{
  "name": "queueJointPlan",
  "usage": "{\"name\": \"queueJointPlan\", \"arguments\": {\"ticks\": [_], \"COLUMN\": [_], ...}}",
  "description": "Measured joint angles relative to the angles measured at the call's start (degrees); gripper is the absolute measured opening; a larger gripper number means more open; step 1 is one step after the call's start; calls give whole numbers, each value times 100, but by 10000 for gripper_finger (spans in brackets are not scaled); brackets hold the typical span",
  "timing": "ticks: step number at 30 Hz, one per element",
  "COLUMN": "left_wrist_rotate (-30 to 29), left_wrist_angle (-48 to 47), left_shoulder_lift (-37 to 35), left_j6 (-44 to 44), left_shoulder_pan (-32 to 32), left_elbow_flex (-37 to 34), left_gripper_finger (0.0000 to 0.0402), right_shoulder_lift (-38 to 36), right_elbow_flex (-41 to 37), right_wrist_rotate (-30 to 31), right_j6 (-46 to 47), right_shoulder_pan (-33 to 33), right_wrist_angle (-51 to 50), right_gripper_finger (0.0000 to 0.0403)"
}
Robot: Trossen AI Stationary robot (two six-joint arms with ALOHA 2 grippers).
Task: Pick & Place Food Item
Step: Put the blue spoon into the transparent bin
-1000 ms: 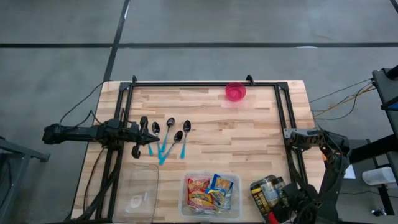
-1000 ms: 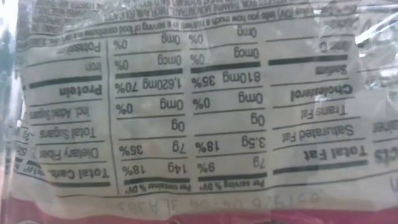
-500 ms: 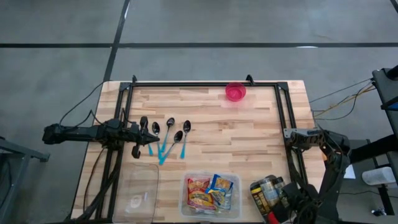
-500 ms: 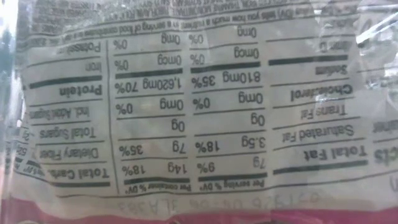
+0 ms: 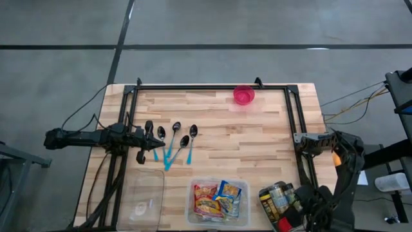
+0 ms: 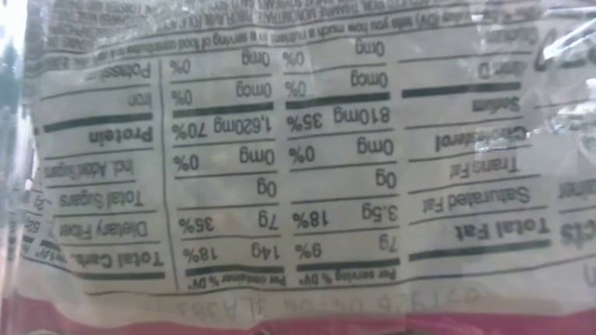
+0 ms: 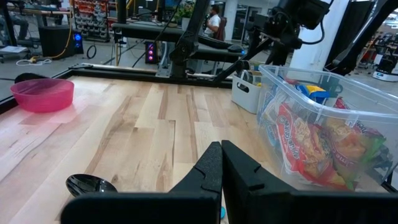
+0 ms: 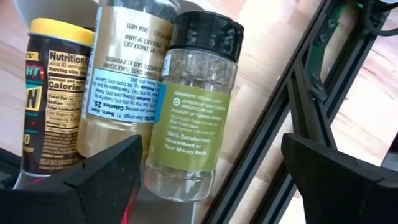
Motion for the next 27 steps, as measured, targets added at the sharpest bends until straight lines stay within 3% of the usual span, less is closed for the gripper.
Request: {"name": "queueJointPlan", "arguments": {"ticks": [10, 16, 21, 27], "left_wrist_rotate": [0, 0, 0, 0], "left_wrist_angle": [0, 0, 0, -2], "left_shoulder_lift": [0, -1, -2, 0], "left_j6": [0, 0, 0, 0], "left_shoulder_pan": [-2, -2, -2, -1], "left_elbow_flex": [2, 1, 1, 1], "left_gripper_finger": [0, 0, 0, 0], "right_shoulder_lift": [-457, -960, -1560, -2571], "right_elbow_flex": [-138, -528, -916, -1452], "right_wrist_rotate": [90, 448, 1005, 2264], "right_j6": [-133, -434, -783, -914], "right_shoulder_pan": [0, -12, -145, -345], "right_wrist_angle": [-4, -4, 2, -4], "right_gripper_finger": [381, 381, 381, 381]}}
